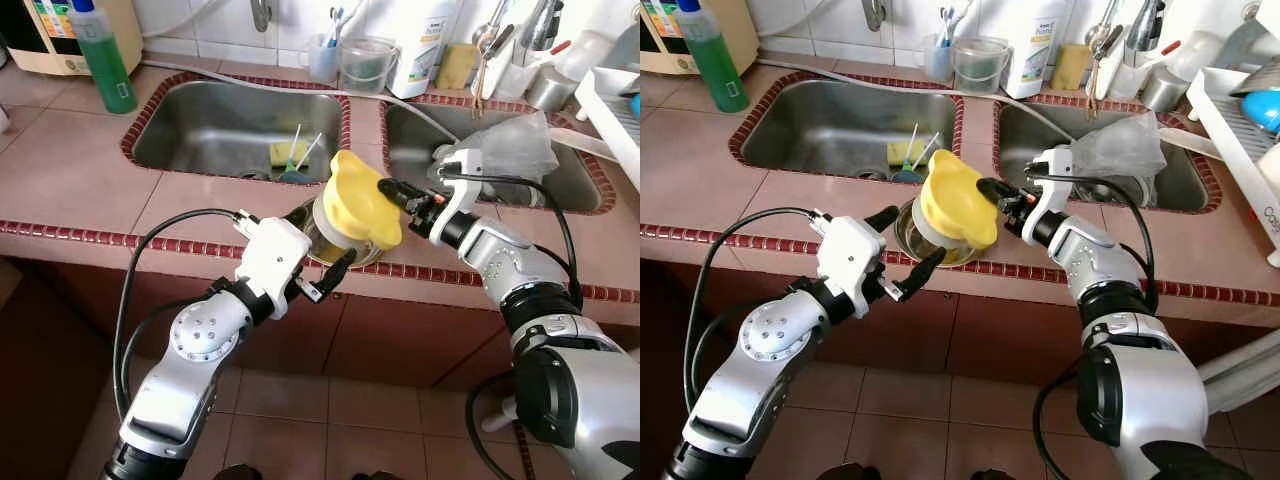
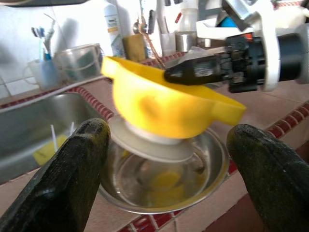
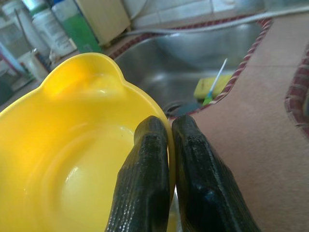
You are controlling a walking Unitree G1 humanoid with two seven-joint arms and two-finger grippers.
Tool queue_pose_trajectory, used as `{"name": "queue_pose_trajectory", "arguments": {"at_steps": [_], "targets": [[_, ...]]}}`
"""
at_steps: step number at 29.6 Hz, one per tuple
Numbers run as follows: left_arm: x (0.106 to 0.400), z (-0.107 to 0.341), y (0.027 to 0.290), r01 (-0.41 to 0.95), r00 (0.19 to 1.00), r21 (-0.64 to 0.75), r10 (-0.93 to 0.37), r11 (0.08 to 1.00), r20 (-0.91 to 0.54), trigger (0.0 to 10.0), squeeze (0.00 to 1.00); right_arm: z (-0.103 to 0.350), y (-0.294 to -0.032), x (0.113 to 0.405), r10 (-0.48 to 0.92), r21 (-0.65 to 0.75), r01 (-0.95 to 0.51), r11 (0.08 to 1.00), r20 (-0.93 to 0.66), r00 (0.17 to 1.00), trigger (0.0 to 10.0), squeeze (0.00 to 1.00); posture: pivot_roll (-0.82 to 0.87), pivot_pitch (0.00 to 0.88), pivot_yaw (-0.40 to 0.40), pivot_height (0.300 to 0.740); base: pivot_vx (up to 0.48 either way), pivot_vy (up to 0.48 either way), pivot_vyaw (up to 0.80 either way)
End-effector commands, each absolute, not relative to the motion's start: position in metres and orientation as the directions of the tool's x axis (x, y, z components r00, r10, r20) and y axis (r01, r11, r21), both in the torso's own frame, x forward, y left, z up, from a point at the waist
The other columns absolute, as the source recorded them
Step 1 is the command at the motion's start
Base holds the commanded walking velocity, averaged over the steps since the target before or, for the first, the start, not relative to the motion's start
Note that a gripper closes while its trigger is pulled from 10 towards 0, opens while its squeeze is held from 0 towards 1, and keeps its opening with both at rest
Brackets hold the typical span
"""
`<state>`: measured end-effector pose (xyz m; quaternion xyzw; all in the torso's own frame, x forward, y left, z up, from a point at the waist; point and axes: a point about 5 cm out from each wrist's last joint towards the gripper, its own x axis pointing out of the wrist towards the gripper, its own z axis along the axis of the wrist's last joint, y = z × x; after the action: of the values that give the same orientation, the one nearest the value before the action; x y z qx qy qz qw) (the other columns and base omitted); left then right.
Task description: Kitchen organization
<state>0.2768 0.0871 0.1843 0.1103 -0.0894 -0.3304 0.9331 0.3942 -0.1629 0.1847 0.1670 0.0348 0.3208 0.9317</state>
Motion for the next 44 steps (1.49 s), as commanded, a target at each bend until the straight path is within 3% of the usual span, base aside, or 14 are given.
{"name": "queue_pose_trajectory", "arguments": {"at_steps": [1,2,6,10,13,27,44], "targets": [[0.279,0.186,0.087,0.594,0.765,0.266,-0.635,0.759,0.103,10.0,0.0,0.188,-0.171,0.393,0.588,0.33,-0.575,0.749,0.069,0.806,7.8,0.0,0.03,0.078,-0.051,0.74,0.0,0.0,0.0],[0.281,0.187,0.089,0.589,0.77,0.261,-0.629,0.765,0.107,10.0,0.0,0.187,-0.173,0.392,0.578,0.315,-0.567,0.761,0.069,0.813,10.0,0.0,0.03,0.075,-0.05,0.74,0.0,0.0,0.0],[0.287,0.188,0.095,0.57,0.786,0.241,-0.607,0.786,0.121,10.0,0.0,0.192,-0.177,0.39,0.522,0.233,-0.538,0.81,0.131,0.843,10.0,0.0,0.02,0.063,-0.044,0.74,0.0,0.0,0.0],[0.296,0.19,0.104,0.533,0.814,0.212,-0.565,0.819,0.138,10.0,0.0,0.206,-0.185,0.386,0.394,0.059,-0.418,0.906,0.239,0.888,10.0,0.0,0.0,0.052,-0.032,0.74,0.0,0.0,0.0],[0.301,0.191,0.111,0.507,0.832,0.199,-0.536,0.839,0.142,10.0,0.0,0.214,-0.189,0.383,0.335,0.012,-0.354,0.935,0.291,0.896,10.0,0.0,-0.01,0.049,-0.026,0.74,0.0,0.0,0.0],[0.322,0.201,0.137,0.38,0.892,0.174,-0.41,0.908,0.192,10.0,0.0,0.246,-0.176,0.359,0.224,-0.055,-0.232,0.971,0.548,0.806,10.0,0.0,-0.01,0.031,-0.02,0.74,0.0,0.0,0.0],[0.338,0.201,0.156,0.298,0.925,0.111,-0.316,0.948,0.214,10.0,0.0,0.244,-0.17,0.342,0.172,-0.101,-0.14,0.985,0.608,0.775,10.0,0.0,-0.02,0.0,-0.009,0.74,0.0,0.0,0.0]]}}
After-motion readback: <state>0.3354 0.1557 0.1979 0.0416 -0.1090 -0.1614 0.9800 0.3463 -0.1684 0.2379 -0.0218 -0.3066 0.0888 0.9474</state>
